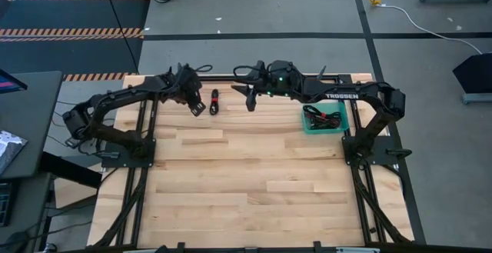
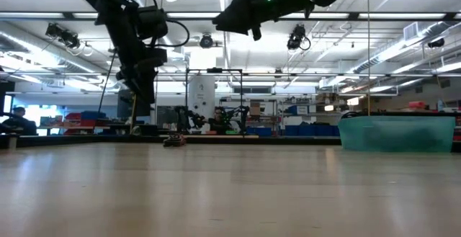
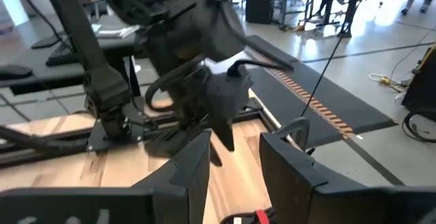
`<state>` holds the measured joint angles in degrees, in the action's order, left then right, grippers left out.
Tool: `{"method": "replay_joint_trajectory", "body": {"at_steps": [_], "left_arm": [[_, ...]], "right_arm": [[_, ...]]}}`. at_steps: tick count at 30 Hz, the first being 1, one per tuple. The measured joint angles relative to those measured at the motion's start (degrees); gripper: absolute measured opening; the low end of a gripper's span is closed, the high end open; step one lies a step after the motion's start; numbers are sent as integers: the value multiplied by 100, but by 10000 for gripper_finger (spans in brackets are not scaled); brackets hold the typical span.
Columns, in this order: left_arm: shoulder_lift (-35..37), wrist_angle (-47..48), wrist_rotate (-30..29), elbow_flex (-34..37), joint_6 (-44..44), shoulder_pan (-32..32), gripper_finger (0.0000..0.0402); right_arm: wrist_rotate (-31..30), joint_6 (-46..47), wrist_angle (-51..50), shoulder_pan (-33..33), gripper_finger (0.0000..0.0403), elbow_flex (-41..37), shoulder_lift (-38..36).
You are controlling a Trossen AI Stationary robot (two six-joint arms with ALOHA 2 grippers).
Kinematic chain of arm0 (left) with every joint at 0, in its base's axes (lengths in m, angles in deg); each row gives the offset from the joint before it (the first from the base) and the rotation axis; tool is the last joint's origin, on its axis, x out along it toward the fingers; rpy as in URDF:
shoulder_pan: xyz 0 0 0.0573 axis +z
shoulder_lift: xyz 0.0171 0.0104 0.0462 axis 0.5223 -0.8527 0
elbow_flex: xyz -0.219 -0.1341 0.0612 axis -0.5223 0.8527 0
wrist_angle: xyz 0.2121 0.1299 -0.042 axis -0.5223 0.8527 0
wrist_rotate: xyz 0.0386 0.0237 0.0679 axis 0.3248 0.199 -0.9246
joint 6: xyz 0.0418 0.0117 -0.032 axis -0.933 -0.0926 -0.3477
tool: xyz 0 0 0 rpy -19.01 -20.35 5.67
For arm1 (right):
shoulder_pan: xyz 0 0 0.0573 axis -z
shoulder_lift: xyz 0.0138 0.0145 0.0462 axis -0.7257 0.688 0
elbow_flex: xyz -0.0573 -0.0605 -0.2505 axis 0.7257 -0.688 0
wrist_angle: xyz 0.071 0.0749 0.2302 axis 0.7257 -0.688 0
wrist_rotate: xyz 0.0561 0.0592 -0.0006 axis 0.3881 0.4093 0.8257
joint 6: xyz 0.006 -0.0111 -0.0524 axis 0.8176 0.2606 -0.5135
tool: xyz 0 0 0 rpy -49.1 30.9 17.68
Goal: Pick and place USB-C Cables
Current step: Put the black charger cable into the bin
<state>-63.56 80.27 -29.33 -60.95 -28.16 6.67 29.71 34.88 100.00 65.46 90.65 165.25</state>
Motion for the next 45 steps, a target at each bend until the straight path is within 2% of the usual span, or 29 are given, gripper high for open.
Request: {"method": "replay_joint_trajectory", "body": {"at_steps": [7,14,20,41,45], "left_arm": [[-173,-451,67,0,27,126,171],[-1044,-1054,257,-4,23,193,171],[-1307,-1915,351,-7,83,233,172],[-1317,-2099,582,-7,694,427,172],[-1545,-2053,696,-9,861,416,180]], "right_arm": [[48,-25,-667,-2,135,4,0],[66,169,-1330,-43,135,4,0],[68,169,-1513,-120,135,4,0],[-76,126,-1746,-63,135,4,0],[-72,123,-1740,-63,135,4,0]]}}
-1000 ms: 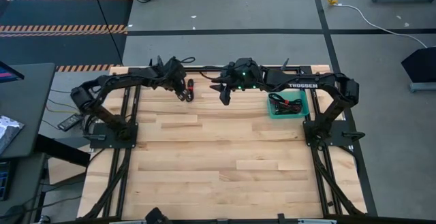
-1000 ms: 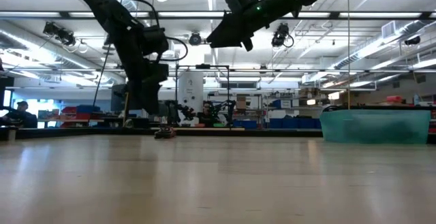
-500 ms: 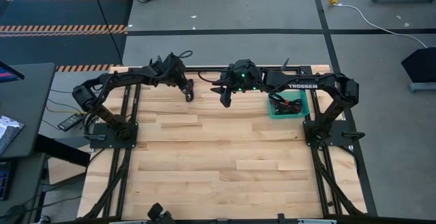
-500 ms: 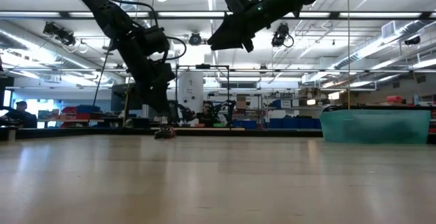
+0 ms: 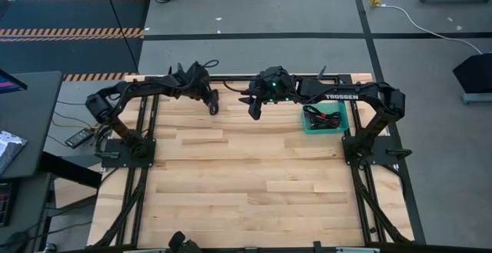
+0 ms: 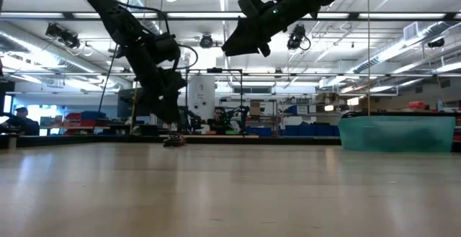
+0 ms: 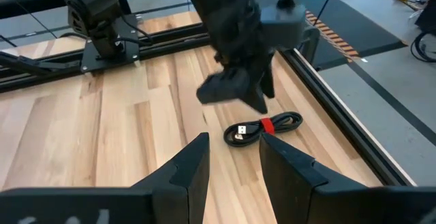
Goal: Pick and place USB-C Cables
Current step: Put the black charger cable into the bin
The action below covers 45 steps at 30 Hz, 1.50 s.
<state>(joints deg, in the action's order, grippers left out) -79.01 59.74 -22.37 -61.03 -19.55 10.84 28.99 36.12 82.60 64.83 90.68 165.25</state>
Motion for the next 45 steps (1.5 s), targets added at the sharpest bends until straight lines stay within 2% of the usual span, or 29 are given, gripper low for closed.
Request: {"method": "replay_joint_trajectory", "body": {"at_steps": [5,11,15,21,26,30,40,45], "left_arm": [[-553,170,13,-58,389,-5,220],[-1076,969,254,-842,595,16,260],[-1320,1098,254,-1262,540,-122,267],[-1670,1070,249,-1509,434,-299,263],[-2019,1052,280,-1621,213,-386,240],[-2025,1003,229,-1622,39,-496,202],[-1271,1578,272,-1764,-773,-891,81],[-846,1597,283,-1758,-1145,-1276,75]], "right_arm": [[0,-96,33,2,135,0,0],[0,-176,26,2,135,0,0],[2,-195,-16,18,135,0,0],[0,-255,-28,31,135,0,0],[2,-254,-254,31,135,0,0],[2,-240,-596,31,135,0,0],[-407,-294,-1925,61,135,0,0],[-619,-611,-1954,1,135,0,0]]}}
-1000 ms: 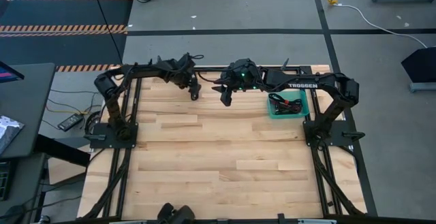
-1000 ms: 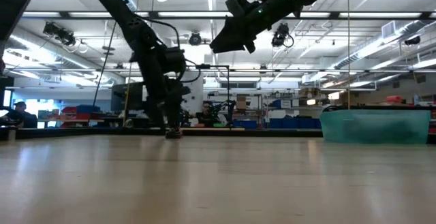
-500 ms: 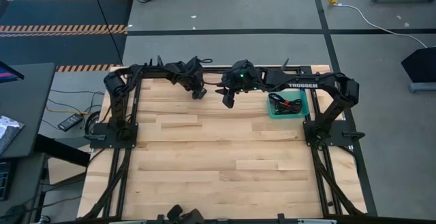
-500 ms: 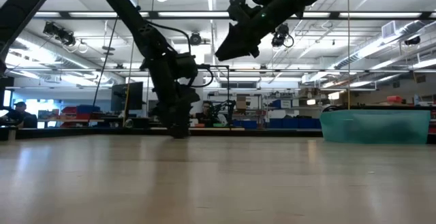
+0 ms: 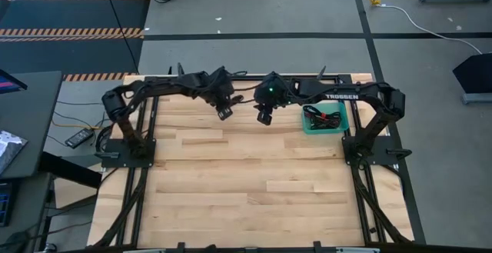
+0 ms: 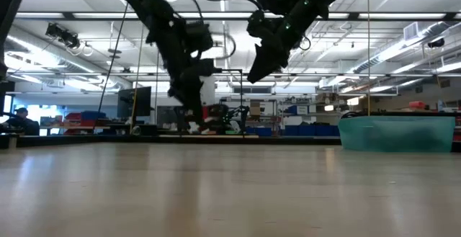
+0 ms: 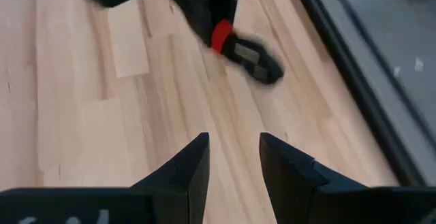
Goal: Pick and place USB-C Cables
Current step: Put the black charger cable into the bin
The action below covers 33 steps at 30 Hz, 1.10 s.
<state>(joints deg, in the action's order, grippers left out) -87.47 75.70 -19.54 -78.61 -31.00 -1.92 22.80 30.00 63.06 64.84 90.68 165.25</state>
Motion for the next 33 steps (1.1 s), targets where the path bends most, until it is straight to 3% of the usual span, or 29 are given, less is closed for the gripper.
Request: {"method": "replay_joint_trajectory", "body": {"at_steps": [5,11,16,26,33], "left_arm": [[211,-122,-49,0,-177,-479,89],[277,-115,-193,-2,-427,-907,89],[277,-142,-304,-2,-423,-1176,86],[305,-323,-756,-2,-418,-1699,87],[316,-739,-990,-4,-364,-1911,88]], "right_arm": [[11,-700,430,-153,135,0,0],[-77,-954,260,-273,137,0,0],[-74,-1460,53,-460,167,0,0],[-55,-799,-83,-689,279,0,0],[-9,-648,-134,-812,279,-1,0]]}}
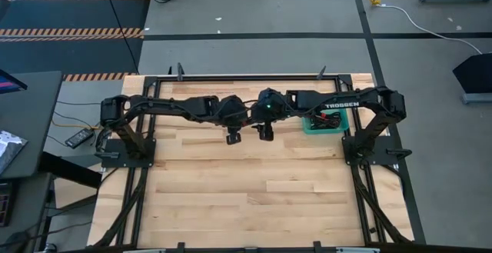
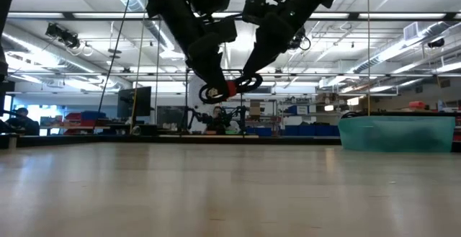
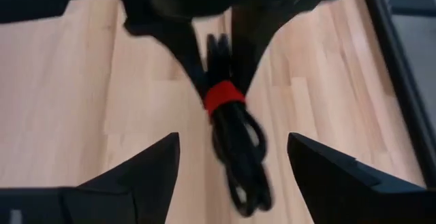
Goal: Pick and place USB-C Cables
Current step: Put the black charger cable into the bin
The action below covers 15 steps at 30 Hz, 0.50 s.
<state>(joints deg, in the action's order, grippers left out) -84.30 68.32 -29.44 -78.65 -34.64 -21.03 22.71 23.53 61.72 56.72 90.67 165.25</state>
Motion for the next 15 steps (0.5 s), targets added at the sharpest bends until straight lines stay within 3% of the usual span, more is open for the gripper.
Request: {"method": "replay_joint_trajectory", "body": {"at_steps": [15], "left_arm": [[478,-154,-10,0,277,-275,89]], "right_arm": [[-218,-16,-323,-28,186,-1,4]]}}
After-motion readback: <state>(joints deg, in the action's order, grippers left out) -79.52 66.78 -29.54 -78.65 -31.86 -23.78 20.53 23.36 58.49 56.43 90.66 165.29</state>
